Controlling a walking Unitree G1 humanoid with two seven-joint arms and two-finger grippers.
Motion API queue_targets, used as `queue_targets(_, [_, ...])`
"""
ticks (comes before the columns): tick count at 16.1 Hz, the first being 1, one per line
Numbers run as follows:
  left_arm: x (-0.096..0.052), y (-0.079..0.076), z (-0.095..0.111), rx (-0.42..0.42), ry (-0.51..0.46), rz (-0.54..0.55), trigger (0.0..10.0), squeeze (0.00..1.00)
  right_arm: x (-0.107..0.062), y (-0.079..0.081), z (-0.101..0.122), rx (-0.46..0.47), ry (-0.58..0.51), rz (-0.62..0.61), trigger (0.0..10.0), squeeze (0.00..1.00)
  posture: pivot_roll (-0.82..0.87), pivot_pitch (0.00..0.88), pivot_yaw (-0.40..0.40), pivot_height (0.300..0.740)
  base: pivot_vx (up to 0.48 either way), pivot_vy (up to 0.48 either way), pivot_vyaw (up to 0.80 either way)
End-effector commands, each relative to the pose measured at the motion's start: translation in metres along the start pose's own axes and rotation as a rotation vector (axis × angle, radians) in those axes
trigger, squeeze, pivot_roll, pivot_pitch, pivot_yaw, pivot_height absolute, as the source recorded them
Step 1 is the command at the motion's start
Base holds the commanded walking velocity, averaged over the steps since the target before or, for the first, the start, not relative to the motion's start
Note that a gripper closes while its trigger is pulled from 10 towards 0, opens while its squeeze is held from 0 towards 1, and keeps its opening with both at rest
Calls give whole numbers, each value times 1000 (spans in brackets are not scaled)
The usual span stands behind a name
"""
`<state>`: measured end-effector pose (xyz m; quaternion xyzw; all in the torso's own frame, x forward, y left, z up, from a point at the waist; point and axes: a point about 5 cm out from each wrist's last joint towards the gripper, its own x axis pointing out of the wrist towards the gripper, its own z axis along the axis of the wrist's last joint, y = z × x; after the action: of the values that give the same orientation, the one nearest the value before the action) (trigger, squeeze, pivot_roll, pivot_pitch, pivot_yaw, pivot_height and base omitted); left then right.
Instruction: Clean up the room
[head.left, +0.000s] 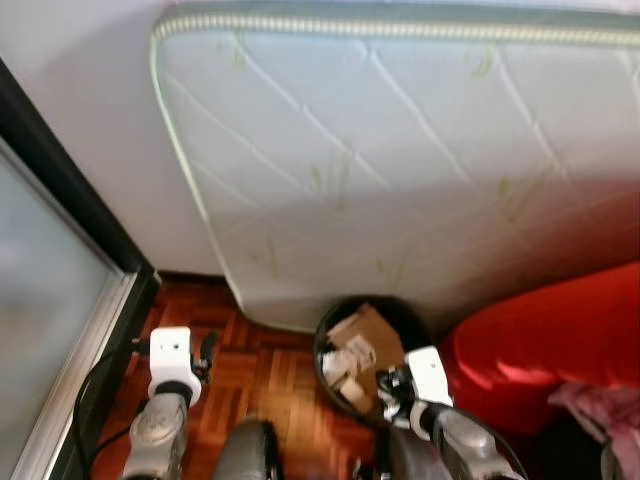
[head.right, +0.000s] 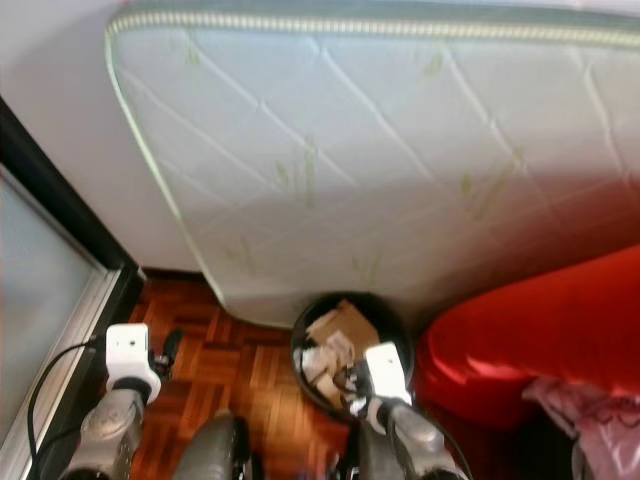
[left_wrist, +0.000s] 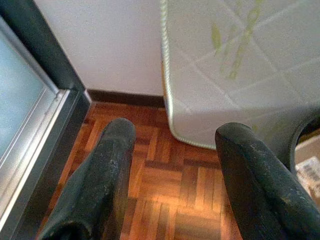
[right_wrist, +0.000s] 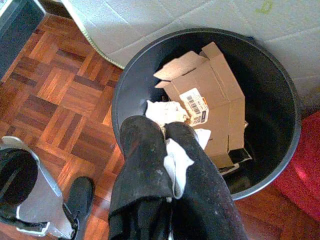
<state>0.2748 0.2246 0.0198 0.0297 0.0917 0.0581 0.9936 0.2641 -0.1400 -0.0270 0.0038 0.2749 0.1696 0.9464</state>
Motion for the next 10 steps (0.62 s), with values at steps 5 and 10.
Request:
queue_targets(5, [-2,7,2,5,3,10,10000,0,5,5,6,80,-23,-31,10000,1000,53,287,-7,645,0,0,0])
queue_targets(10, [-3,9,3,9,4,10,10000,0,6,6,7,83,-24,-48,10000,1000,52,292,-6,645,0,0,0])
